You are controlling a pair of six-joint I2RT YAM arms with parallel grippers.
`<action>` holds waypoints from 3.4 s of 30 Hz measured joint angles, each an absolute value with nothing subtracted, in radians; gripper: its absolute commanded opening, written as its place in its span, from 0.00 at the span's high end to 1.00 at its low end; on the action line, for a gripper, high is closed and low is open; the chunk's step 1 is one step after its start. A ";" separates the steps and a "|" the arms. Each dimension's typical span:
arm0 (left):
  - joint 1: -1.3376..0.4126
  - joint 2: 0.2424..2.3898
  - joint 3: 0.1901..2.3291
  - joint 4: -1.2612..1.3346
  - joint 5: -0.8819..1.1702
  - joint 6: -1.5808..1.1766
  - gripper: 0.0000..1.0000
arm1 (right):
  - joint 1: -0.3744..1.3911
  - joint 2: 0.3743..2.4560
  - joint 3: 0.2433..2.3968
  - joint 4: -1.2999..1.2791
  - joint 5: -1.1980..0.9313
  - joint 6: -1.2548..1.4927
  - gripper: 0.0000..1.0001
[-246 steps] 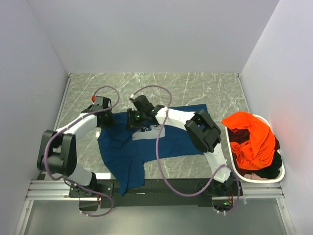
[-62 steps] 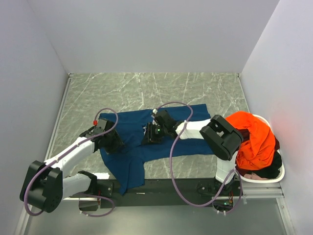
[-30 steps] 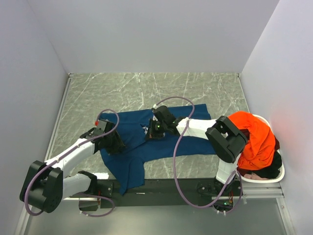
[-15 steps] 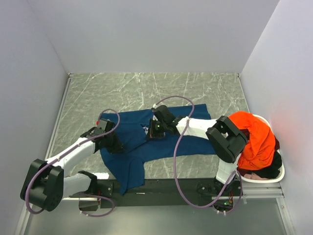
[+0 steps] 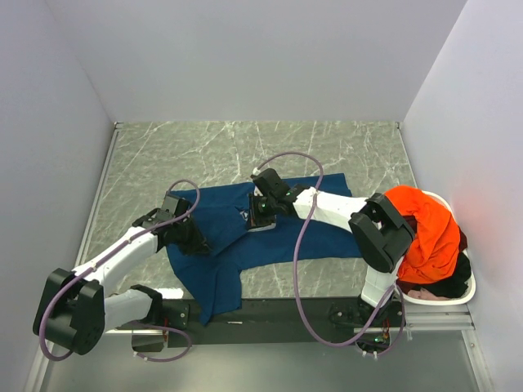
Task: Fold and stack the t-shirts
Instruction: Fold the tshirt
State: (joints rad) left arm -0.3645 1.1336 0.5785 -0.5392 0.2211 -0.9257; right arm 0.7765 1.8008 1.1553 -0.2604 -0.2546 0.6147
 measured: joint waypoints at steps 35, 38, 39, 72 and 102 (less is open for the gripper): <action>-0.097 1.544 1.011 -0.505 0.022 -0.747 0.66 | 0.432 1.665 1.124 -0.322 -0.161 0.496 0.60; -0.078 1.665 1.081 -0.492 0.014 -0.719 0.68 | 0.365 1.665 1.124 -0.323 -0.147 0.496 0.60; -0.072 1.706 1.103 -0.489 0.005 -0.713 0.70 | 0.345 1.665 1.124 -0.322 -0.142 0.496 0.60; 0.141 1.962 1.336 -0.461 -0.061 -0.546 0.62 | 0.036 2.036 1.454 -0.375 -0.200 0.405 0.55; 0.165 1.994 1.383 -0.463 -0.058 -0.533 0.51 | -0.057 2.149 1.542 -0.375 -0.421 0.455 0.80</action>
